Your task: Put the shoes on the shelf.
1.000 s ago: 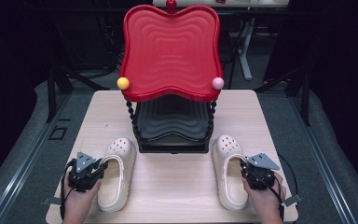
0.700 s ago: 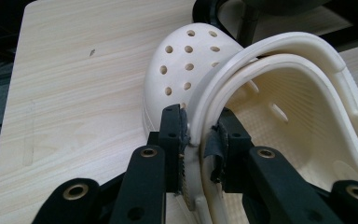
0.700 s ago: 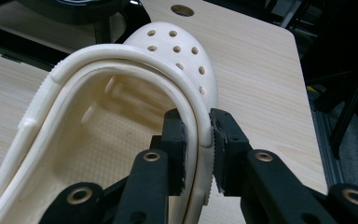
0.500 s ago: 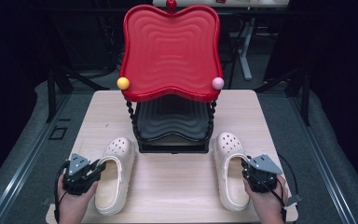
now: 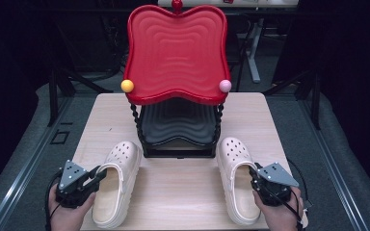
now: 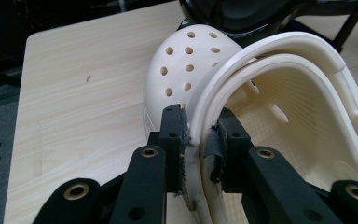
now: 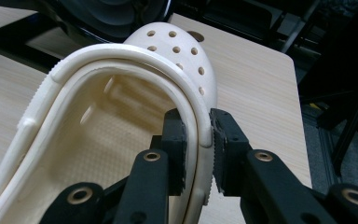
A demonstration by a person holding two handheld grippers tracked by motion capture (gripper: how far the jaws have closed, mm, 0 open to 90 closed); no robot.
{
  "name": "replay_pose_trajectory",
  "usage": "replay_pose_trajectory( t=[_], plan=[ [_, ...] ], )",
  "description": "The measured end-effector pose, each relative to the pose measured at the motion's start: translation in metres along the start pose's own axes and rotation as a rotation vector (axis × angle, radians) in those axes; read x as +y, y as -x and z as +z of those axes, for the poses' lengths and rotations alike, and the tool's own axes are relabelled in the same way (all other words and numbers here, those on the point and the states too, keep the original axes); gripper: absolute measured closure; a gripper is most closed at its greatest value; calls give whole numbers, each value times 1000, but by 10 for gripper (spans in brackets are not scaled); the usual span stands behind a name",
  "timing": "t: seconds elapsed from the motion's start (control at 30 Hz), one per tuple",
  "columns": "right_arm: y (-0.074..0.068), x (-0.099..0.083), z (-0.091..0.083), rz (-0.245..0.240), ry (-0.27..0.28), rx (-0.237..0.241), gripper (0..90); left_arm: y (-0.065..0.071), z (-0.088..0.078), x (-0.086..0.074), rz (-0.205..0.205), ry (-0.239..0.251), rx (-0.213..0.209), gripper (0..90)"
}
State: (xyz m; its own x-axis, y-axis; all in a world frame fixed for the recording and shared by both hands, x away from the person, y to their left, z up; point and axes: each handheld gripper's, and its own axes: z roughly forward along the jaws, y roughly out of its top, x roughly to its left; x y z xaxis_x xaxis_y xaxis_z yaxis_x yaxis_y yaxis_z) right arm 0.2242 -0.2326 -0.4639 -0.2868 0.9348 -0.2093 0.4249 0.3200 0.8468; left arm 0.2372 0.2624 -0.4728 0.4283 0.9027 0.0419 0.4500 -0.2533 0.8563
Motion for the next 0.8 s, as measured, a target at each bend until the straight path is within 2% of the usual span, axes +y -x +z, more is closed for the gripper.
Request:
replay_pose_trajectory(
  t=[0.03,0.13,0.17,0.43,0.63,0.8],
  plan=[
    [-1,1,-3,0,9,4,764,3,-6,4,4,14,-10,758],
    [-2,3,-10,-4,22,14,764,7,-9,9,9,26,-23,758],
    [-3,6,-15,-3,32,20,765,12,-10,13,15,37,-36,758],
    [-13,16,-23,-10,68,72,764,33,-4,31,68,58,-79,758],
    [-21,25,-18,-18,78,105,764,43,5,43,85,76,-96,758],
    [-31,39,-5,-19,91,140,764,50,18,54,96,86,-109,758]
  ],
)
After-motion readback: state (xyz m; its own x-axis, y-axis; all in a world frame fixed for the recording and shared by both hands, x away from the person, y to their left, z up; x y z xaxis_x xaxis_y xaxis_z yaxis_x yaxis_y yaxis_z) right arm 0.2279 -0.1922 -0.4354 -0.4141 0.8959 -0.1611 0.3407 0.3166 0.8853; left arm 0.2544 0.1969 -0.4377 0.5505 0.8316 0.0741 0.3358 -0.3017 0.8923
